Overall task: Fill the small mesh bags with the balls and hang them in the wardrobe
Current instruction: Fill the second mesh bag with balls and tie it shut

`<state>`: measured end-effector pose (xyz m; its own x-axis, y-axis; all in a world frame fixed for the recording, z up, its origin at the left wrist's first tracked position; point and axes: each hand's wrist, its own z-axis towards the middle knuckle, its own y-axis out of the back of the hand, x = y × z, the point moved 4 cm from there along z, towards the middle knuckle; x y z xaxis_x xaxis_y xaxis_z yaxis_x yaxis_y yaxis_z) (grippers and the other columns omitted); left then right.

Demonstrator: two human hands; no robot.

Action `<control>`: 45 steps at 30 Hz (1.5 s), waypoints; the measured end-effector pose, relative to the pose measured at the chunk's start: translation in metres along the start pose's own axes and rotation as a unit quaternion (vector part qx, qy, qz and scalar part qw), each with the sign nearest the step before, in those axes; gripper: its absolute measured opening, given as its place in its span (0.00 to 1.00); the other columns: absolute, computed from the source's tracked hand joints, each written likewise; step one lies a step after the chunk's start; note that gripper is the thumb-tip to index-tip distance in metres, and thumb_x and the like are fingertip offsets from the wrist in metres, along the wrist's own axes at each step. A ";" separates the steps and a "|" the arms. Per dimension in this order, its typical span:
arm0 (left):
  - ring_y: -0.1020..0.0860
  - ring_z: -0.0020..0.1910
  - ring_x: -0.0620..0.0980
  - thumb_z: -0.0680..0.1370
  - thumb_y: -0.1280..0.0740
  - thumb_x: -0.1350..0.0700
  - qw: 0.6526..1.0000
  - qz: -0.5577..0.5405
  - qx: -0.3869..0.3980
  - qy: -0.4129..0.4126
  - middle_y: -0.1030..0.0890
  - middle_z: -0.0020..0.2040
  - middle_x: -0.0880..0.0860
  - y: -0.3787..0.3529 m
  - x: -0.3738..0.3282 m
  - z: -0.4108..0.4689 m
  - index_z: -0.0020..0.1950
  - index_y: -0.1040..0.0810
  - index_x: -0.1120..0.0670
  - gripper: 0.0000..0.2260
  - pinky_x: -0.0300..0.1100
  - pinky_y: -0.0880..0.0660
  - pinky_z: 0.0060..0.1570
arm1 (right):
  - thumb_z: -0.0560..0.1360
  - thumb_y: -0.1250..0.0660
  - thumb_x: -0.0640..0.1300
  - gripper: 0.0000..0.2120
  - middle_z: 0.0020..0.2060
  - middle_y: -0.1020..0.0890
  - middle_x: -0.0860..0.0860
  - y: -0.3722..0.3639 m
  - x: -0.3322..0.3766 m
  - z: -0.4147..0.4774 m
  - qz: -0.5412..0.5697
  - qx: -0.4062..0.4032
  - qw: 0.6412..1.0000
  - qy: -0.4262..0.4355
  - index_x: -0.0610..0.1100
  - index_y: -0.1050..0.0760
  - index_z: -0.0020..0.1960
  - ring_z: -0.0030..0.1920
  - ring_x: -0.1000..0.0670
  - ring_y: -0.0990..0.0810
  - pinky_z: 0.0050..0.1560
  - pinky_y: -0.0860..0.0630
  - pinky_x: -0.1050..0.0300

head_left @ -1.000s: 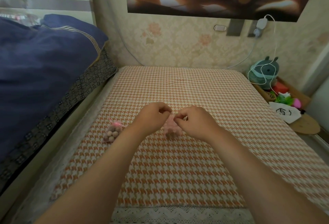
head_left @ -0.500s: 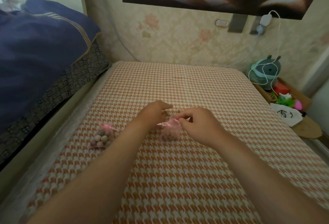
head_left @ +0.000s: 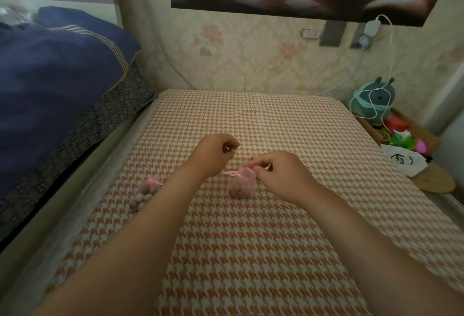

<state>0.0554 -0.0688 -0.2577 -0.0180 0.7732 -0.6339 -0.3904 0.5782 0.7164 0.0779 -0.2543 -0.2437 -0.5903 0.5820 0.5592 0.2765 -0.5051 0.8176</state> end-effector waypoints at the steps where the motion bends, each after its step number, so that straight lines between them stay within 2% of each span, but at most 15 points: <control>1: 0.21 0.46 0.42 0.77 0.30 0.62 1.000 -0.013 -0.009 -0.005 0.18 0.50 0.48 0.006 -0.006 -0.002 0.56 0.17 0.55 0.08 0.31 0.26 0.48 | 0.81 0.36 0.50 0.12 0.59 0.16 0.59 0.000 0.001 -0.001 -0.004 0.001 1.000 -0.002 0.56 0.16 0.59 0.42 0.57 0.17 0.48 0.18 0.54; 3: 0.21 0.42 0.38 0.76 0.28 0.61 0.999 -0.041 -0.014 -0.009 0.18 0.47 0.46 0.016 -0.020 -0.008 0.53 0.18 0.54 0.07 0.26 0.26 0.45 | 0.81 0.36 0.49 0.13 0.59 0.16 0.58 0.002 0.005 -0.002 -0.004 0.004 1.000 -0.007 0.54 0.16 0.60 0.49 0.57 0.17 0.54 0.20 0.53; 5: 0.22 0.41 0.36 0.75 0.27 0.59 0.998 -0.066 -0.012 -0.008 0.18 0.44 0.43 0.022 -0.034 -0.017 0.50 0.18 0.51 0.06 0.24 0.27 0.41 | 0.81 0.36 0.49 0.12 0.57 0.15 0.57 0.004 0.007 -0.004 -0.003 0.007 1.000 -0.012 0.52 0.16 0.60 0.52 0.56 0.18 0.55 0.21 0.55; 8: 0.22 0.40 0.36 0.75 0.26 0.56 0.998 -0.062 -0.003 0.000 0.19 0.41 0.42 0.022 -0.045 -0.033 0.48 0.18 0.50 0.04 0.24 0.28 0.38 | 0.81 0.35 0.49 0.12 0.53 0.14 0.56 0.005 0.009 -0.007 0.001 0.006 1.000 -0.021 0.53 0.16 0.59 0.48 0.55 0.18 0.51 0.20 0.53; 10: 0.21 0.42 0.38 0.75 0.26 0.55 0.999 -0.045 0.019 0.007 0.18 0.42 0.43 0.019 -0.047 -0.043 0.49 0.17 0.51 0.04 0.26 0.27 0.39 | 0.81 0.35 0.50 0.12 0.50 0.14 0.56 0.007 0.009 -0.010 0.007 0.004 1.000 -0.027 0.53 0.16 0.59 0.45 0.55 0.17 0.49 0.19 0.52; 13: 0.21 0.46 0.40 0.75 0.26 0.53 1.000 -0.019 0.024 -0.003 0.18 0.46 0.43 0.017 -0.048 -0.051 0.49 0.16 0.49 0.04 0.34 0.26 0.45 | 0.81 0.35 0.48 0.11 0.49 0.13 0.55 0.008 0.012 -0.014 0.018 0.003 1.000 -0.026 0.52 0.15 0.58 0.47 0.53 0.16 0.52 0.19 0.49; 18: 0.22 0.47 0.39 0.74 0.26 0.51 0.999 -0.002 0.034 -0.016 0.19 0.48 0.41 0.016 -0.052 -0.052 0.48 0.17 0.45 0.03 0.37 0.24 0.47 | 0.80 0.36 0.49 0.11 0.43 0.13 0.53 0.006 0.013 -0.014 0.016 0.006 1.000 -0.021 0.53 0.15 0.51 0.43 0.50 0.16 0.48 0.18 0.42; 20: 0.21 0.47 0.39 0.74 0.26 0.51 0.999 0.005 0.044 -0.002 0.19 0.47 0.40 0.015 -0.050 -0.052 0.48 0.17 0.45 0.04 0.38 0.23 0.47 | 0.80 0.36 0.50 0.11 0.44 0.13 0.54 0.007 0.013 -0.014 0.008 0.005 1.000 -0.020 0.54 0.15 0.53 0.44 0.50 0.16 0.48 0.18 0.44; 24: 0.21 0.45 0.39 0.74 0.27 0.53 0.998 0.004 0.057 0.026 0.19 0.47 0.39 0.018 -0.045 -0.054 0.49 0.18 0.45 0.05 0.32 0.26 0.42 | 0.81 0.36 0.49 0.11 0.50 0.14 0.56 0.009 0.014 -0.013 0.011 0.001 1.000 -0.016 0.52 0.16 0.58 0.47 0.53 0.17 0.51 0.18 0.48; 29: 0.23 0.41 0.36 0.76 0.29 0.52 0.995 0.019 0.083 0.042 0.20 0.40 0.39 0.019 -0.044 -0.053 0.47 0.15 0.48 0.04 0.31 0.31 0.37 | 0.81 0.35 0.45 0.11 0.55 0.16 0.57 0.006 0.007 -0.008 0.048 -0.005 0.999 -0.007 0.50 0.17 0.60 0.52 0.58 0.20 0.51 0.24 0.61; 32: 0.21 0.43 0.38 0.76 0.30 0.54 0.995 0.006 0.079 0.056 0.18 0.42 0.41 0.020 -0.042 -0.049 0.49 0.14 0.49 0.06 0.31 0.27 0.39 | 0.81 0.35 0.44 0.11 0.56 0.17 0.57 0.007 -0.005 0.000 0.087 -0.044 0.995 -0.018 0.52 0.18 0.60 0.54 0.59 0.20 0.54 0.23 0.61; 34: 0.19 0.45 0.41 0.76 0.30 0.55 0.995 -0.001 0.076 0.060 0.17 0.44 0.43 0.022 -0.041 -0.046 0.49 0.14 0.49 0.06 0.34 0.23 0.43 | 0.81 0.35 0.43 0.11 0.56 0.17 0.57 0.008 -0.015 0.007 0.078 -0.062 0.995 -0.032 0.52 0.18 0.59 0.52 0.59 0.20 0.52 0.23 0.62; 37: 0.19 0.47 0.42 0.76 0.31 0.58 0.994 0.003 0.081 0.069 0.16 0.47 0.44 0.026 -0.037 -0.042 0.47 0.14 0.48 0.07 0.41 0.20 0.48 | 0.81 0.36 0.41 0.12 0.59 0.17 0.55 0.005 -0.029 0.018 0.040 -0.066 0.996 -0.046 0.51 0.19 0.60 0.56 0.55 0.20 0.56 0.24 0.59; 43: 0.21 0.44 0.40 0.76 0.33 0.60 0.994 -0.004 0.070 0.080 0.16 0.48 0.45 0.030 -0.023 -0.037 0.47 0.14 0.50 0.08 0.33 0.25 0.39 | 0.82 0.38 0.42 0.18 0.69 0.23 0.52 -0.012 -0.037 0.048 -0.043 -0.009 0.998 -0.053 0.53 0.23 0.69 0.67 0.48 0.23 0.64 0.25 0.49; 45: 0.21 0.41 0.40 0.76 0.33 0.60 0.994 -0.004 0.069 0.082 0.16 0.47 0.46 0.030 -0.021 -0.035 0.47 0.14 0.50 0.09 0.33 0.27 0.35 | 0.83 0.40 0.43 0.18 0.71 0.24 0.51 -0.019 -0.037 0.058 -0.075 0.010 0.996 -0.052 0.55 0.24 0.71 0.67 0.46 0.23 0.62 0.25 0.49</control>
<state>0.0117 -0.0772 -0.2331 -0.1697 0.7224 -0.6703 -0.2610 0.6229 0.7374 0.1387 -0.2288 -0.2722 -0.5448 0.7135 0.4406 0.2068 -0.3949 0.8951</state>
